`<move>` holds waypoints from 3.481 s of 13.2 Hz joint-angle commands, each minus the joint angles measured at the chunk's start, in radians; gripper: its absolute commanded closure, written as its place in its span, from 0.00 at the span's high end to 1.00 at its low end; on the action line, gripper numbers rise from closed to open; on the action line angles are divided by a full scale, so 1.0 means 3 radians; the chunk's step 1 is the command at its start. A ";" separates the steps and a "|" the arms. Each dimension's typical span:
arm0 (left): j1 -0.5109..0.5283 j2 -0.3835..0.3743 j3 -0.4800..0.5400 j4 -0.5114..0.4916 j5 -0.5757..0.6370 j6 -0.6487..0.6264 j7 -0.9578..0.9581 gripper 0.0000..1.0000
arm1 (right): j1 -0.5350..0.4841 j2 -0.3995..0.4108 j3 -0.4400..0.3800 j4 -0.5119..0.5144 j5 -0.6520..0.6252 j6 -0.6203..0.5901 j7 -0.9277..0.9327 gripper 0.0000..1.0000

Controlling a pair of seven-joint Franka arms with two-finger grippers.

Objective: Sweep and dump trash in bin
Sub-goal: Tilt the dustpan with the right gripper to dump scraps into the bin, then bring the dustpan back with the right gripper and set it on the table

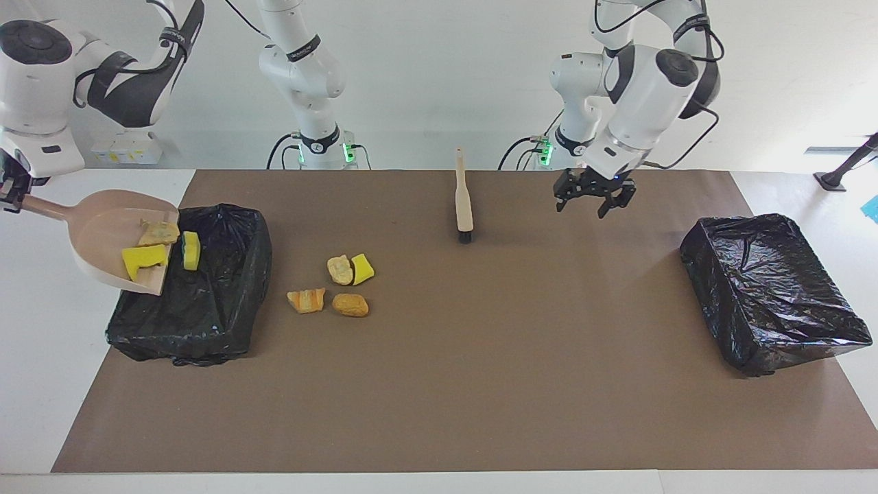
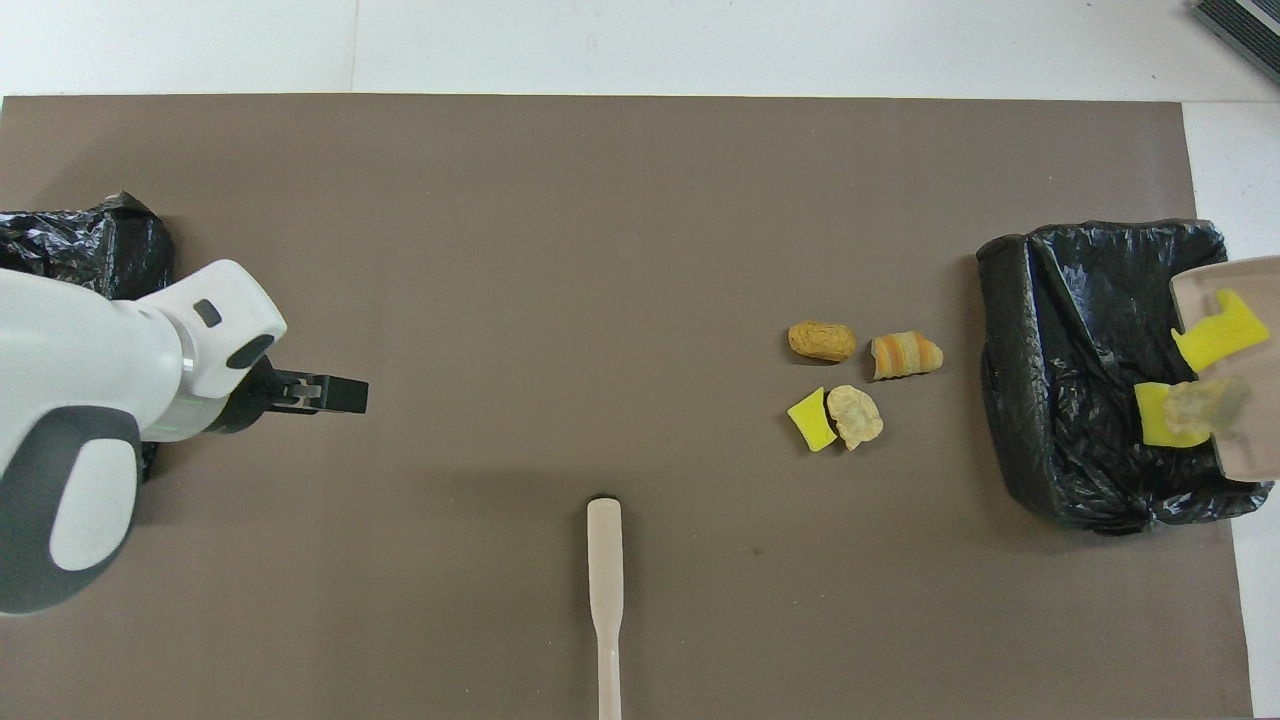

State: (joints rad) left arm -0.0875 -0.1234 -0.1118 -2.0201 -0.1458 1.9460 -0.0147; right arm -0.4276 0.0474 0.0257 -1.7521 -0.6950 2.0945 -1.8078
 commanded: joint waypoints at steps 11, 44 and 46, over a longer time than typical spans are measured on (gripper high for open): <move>0.0573 0.0274 -0.0042 0.1391 0.0455 -0.1256 0.0116 1.00 | 0.0218 -0.0117 0.0006 -0.0065 -0.0755 -0.0098 0.0549 0.00; 0.0220 0.0115 0.0342 0.1401 0.0450 -0.1486 0.0126 1.00 | 0.3102 0.1421 0.0538 0.0809 0.2317 -0.0432 0.8424 0.00; 0.0220 0.0115 0.0342 0.1401 0.0450 -0.1486 0.0126 1.00 | 0.3108 0.1524 0.0538 0.0809 0.2322 -0.0284 0.8409 0.00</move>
State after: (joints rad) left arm -0.0098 -0.0900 -0.0166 -1.6133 -0.0250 1.5132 0.0316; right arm 0.5190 0.4687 0.1886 -1.5392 -0.0205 1.9811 0.7167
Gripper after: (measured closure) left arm 0.000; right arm 0.674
